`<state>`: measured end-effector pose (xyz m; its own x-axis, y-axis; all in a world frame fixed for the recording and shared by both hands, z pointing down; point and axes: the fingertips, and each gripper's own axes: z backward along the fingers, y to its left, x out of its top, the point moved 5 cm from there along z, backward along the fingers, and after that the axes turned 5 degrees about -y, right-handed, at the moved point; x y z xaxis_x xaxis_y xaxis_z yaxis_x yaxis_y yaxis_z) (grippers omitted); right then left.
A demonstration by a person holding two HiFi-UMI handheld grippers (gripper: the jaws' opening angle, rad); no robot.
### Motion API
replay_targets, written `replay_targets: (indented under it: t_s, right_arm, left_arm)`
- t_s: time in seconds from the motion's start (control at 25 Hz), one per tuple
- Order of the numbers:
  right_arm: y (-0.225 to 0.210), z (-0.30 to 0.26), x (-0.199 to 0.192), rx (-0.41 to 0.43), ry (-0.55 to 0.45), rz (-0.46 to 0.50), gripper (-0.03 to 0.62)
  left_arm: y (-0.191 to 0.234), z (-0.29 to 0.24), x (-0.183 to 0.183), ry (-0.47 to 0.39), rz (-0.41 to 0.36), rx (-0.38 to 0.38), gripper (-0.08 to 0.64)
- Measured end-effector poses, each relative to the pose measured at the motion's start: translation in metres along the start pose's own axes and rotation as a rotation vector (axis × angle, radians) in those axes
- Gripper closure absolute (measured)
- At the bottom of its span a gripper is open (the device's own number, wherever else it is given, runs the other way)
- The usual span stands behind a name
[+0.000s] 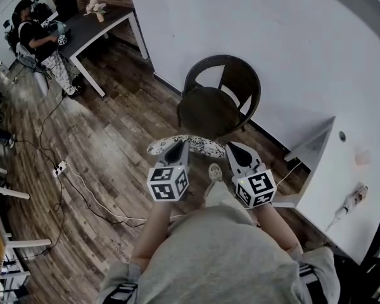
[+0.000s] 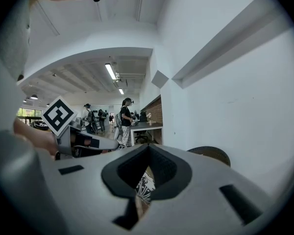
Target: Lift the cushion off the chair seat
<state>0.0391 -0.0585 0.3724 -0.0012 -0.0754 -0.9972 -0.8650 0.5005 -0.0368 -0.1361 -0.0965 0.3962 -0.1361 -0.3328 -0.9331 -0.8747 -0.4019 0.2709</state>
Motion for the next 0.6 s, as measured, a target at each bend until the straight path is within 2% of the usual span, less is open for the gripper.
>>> replay_targets:
  t_s: [0.28,0.6]
  right_arm:
    - [0.008,-0.001,0.003,0.010,-0.005,0.004,0.598]
    - [0.016,-0.002,0.000,0.023,0.008,0.000,0.598]
  left_arm:
    - [0.002,0.020,0.012,-0.046,0.009,0.002,0.529]
    - [0.004,0.028,0.012,-0.062,0.008,0.011,0.529]
